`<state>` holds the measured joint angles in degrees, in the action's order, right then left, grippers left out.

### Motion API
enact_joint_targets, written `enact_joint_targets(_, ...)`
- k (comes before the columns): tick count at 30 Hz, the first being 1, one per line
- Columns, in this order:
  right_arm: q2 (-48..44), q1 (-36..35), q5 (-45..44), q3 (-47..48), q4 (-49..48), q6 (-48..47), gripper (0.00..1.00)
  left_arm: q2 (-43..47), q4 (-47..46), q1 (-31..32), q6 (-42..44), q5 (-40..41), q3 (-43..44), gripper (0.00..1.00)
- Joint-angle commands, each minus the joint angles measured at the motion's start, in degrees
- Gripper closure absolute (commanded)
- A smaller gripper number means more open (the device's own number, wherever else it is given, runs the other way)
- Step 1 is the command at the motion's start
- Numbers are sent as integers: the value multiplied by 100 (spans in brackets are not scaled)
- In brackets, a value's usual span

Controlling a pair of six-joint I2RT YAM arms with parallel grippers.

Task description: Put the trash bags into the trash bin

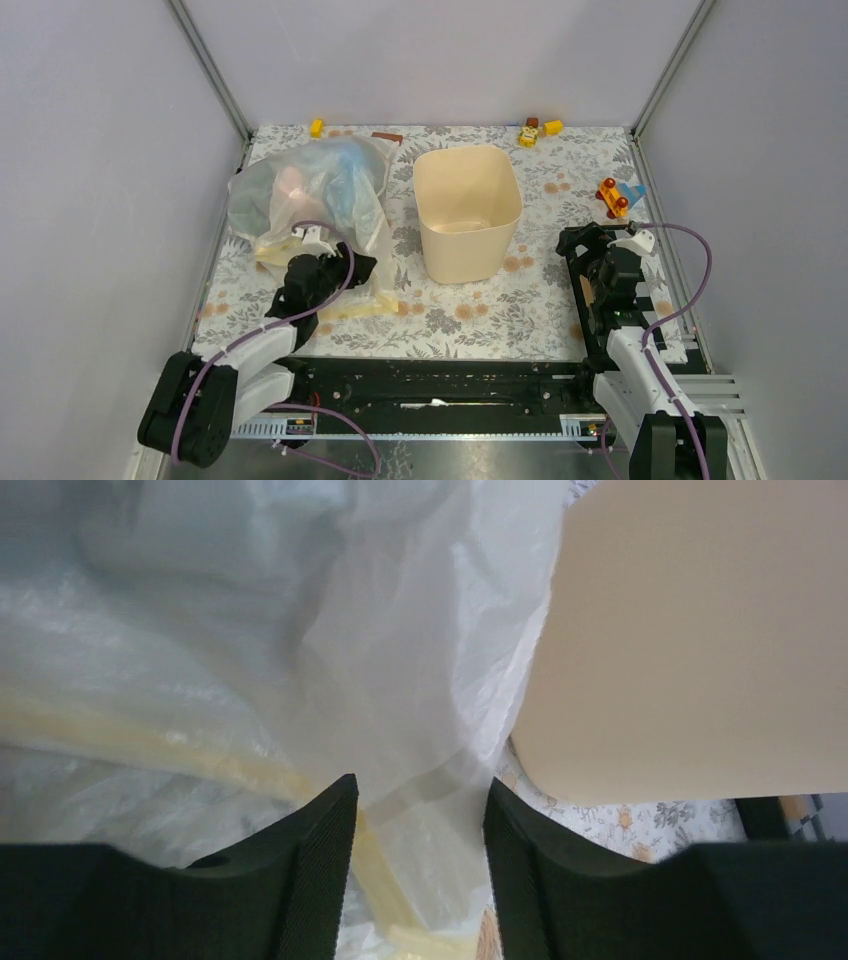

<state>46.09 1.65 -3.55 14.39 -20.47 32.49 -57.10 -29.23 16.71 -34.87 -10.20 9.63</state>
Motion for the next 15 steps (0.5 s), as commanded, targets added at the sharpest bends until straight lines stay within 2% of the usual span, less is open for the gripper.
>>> enact_joint_targets(1,74,-15,50,139,-218,38,0,-444,-873,179,112,296,549,63)
enact_joint_targets(3,146,-15,89,198,-173,34,0,-791,-803,183,149,531,842,93)
enact_joint_targets(4,167,-16,98,207,-162,30,0,-945,-774,183,98,705,972,100)
enact_joint_targets(9,131,-16,70,160,-205,30,0,-1882,-898,363,-80,826,2000,100)
enact_joint_targets(15,94,-15,67,134,-224,21,0,-2810,-466,1158,13,970,3661,100)
